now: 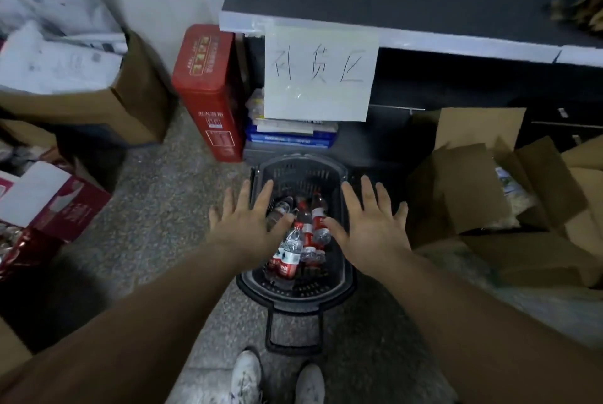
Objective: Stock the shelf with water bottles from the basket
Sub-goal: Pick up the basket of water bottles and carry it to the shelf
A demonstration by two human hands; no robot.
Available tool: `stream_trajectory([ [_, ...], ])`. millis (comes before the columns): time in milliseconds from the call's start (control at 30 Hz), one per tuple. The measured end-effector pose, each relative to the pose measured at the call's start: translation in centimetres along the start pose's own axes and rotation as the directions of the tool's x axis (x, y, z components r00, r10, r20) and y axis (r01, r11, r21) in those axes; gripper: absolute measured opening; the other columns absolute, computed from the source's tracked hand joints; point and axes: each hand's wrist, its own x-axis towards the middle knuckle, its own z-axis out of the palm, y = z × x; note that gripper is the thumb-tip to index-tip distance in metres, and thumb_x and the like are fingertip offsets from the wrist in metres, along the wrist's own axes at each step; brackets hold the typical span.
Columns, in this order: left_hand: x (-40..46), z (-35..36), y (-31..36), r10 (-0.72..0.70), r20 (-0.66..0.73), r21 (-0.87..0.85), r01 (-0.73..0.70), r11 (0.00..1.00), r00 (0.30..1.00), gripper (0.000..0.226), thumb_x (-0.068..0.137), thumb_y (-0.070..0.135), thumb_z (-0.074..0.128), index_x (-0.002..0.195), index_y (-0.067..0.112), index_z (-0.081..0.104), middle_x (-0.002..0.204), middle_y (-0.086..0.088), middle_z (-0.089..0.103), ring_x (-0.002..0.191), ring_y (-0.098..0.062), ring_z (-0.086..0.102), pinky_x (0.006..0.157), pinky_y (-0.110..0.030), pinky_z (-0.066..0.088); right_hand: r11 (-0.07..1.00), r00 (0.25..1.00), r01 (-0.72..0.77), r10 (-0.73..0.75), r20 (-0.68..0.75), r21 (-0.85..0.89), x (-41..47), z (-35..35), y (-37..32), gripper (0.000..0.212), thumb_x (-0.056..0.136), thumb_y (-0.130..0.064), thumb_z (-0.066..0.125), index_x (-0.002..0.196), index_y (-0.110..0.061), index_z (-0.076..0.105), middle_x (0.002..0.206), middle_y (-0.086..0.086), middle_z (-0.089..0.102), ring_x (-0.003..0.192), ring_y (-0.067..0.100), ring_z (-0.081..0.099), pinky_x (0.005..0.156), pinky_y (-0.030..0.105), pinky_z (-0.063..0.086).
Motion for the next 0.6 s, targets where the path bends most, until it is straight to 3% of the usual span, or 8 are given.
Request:
stream_trajectory([
  [267,8.5,11.5,-5.9,-0.076,0.095,-0.052,0.081,0.995,0.993,0.08,0.088,0.074,0.02,0.153,0.036,-0.009,0.164,-0.007,-0.009,0.15,-0.034,-0.01,0.118,-0.058,-0.001,0.999,0.985,-0.048,0.052,0.162,-0.024,7.5,13.6,0.7,0.075,0.098,-0.067,0.018,0.158,-0.033,-0.008,0.168,0.001,-0.015,0.154,0.028,-0.012,0.121,0.063,0.004],
  [600,16.8,22.4,-9.1,-0.089,0.054,-0.038,0.092,0.995,0.995,0.079,0.09,0.068,0.029,0.154,0.032,0.0,0.164,-0.008,-0.002,0.15,-0.035,-0.003,0.116,-0.063,0.008,0.995,0.977,-0.101,0.102,0.187,-0.015,14.4,26.4,2.2,0.071,0.101,-0.061,0.025,0.159,-0.03,-0.002,0.169,0.003,-0.009,0.154,0.03,-0.006,0.119,0.064,0.009],
])
